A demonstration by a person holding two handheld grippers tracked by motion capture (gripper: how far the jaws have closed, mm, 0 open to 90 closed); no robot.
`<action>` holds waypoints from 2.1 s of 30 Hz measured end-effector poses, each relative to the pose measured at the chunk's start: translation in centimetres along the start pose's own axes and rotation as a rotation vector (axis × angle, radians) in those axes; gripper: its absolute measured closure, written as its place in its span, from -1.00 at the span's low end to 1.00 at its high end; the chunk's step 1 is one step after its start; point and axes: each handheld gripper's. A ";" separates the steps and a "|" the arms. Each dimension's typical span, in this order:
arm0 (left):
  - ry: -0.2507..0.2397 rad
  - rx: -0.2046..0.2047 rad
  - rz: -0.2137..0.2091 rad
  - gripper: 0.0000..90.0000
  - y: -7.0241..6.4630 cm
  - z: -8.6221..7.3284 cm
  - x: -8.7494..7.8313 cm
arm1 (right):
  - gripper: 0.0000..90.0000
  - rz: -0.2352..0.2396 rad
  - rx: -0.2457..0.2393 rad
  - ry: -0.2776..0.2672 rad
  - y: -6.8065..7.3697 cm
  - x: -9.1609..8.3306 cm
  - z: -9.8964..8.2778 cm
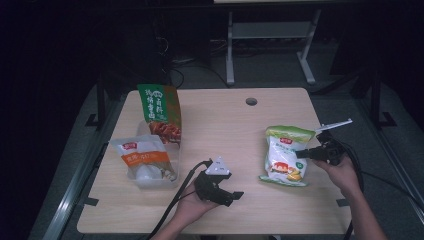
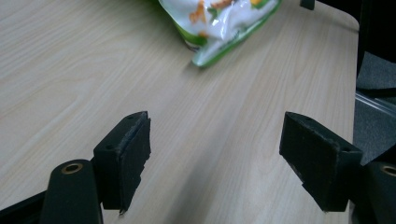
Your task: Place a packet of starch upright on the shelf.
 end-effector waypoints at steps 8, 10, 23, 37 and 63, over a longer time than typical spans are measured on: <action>-0.023 -0.020 -0.015 -0.41 0.4 1.2 0.8 | 0.97 0.033 -0.092 -0.058 2.5 -1.7 -0.8; -0.024 -0.027 -0.019 -0.40 0.5 1.5 1.1 | 0.97 0.045 -0.113 -0.073 2.9 -2.0 -1.1; -0.037 -0.041 -0.040 -0.28 1.1 3.8 3.2 | 0.96 0.087 -0.248 -0.107 5.7 -3.0 -2.6; -0.058 -0.067 -0.093 -0.08 1.6 5.5 4.4 | 0.95 0.135 -0.361 -0.107 7.7 -3.0 -3.3; -0.107 -0.030 -0.042 0.82 1.9 5.2 2.7 | 0.72 0.162 -0.357 -0.084 8.6 -0.9 -3.0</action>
Point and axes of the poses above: each handheld gripper's, and its own axes: x roughly forward along the jaws, z roughly out of its top, y roughly to its left, and after that the axes turned 7 degrees about x, right-handed
